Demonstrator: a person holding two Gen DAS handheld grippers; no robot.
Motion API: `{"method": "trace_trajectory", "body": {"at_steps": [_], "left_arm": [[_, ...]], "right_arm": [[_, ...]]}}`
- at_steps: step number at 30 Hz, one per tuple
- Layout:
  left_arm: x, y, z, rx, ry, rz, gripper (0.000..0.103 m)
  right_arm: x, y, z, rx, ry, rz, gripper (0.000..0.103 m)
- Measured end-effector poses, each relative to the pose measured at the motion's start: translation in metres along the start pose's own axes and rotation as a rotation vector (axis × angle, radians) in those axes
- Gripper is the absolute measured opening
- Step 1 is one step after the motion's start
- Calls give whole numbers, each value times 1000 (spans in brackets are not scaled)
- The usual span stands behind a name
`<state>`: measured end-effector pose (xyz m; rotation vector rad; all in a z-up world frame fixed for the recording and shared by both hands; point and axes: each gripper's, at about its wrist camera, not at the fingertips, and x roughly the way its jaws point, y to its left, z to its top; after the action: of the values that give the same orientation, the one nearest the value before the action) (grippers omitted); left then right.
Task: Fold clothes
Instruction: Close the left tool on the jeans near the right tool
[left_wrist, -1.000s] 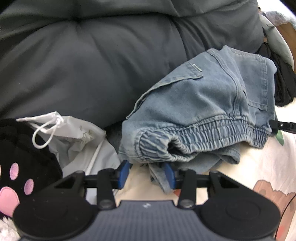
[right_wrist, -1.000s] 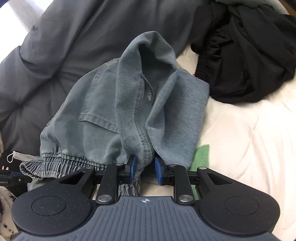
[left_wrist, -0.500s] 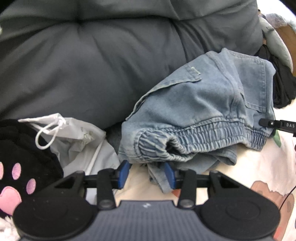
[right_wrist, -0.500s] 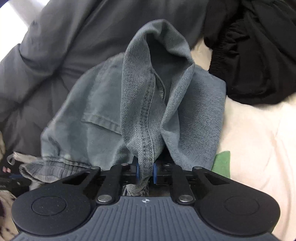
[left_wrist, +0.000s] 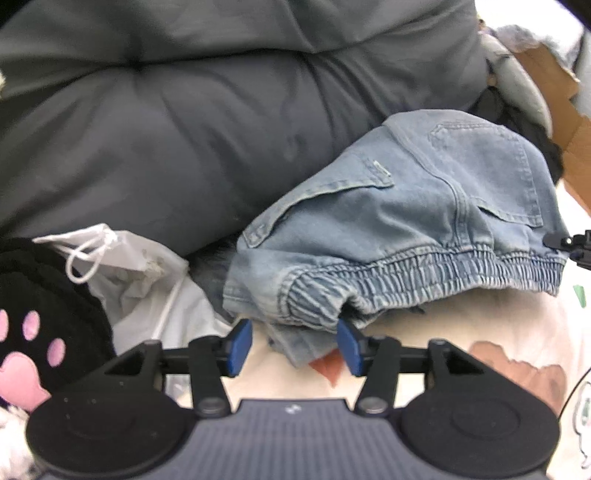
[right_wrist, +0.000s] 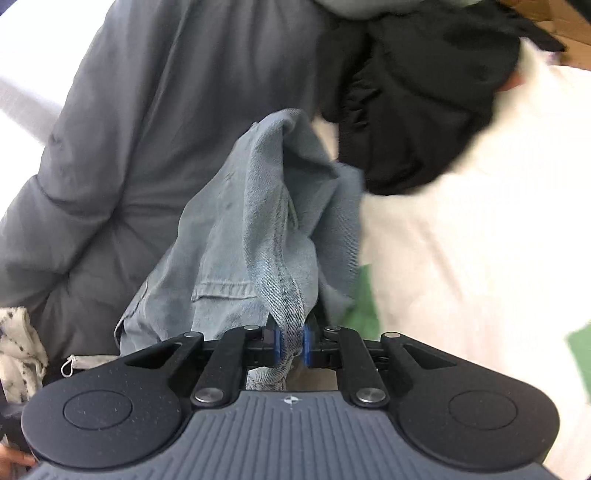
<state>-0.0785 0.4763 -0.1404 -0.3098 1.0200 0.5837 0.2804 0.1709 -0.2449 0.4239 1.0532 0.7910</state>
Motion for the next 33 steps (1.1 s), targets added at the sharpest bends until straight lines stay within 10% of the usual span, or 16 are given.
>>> {"method": "trace_trajectory", "body": {"at_steps": [15, 33], "left_arm": [[30, -44, -25, 30, 103, -146, 57], [70, -26, -26, -218, 81, -232, 63]], "right_arm": [[-96, -70, 12, 48, -86, -204, 9], [-117, -111, -17, 159, -130, -268, 9]]}}
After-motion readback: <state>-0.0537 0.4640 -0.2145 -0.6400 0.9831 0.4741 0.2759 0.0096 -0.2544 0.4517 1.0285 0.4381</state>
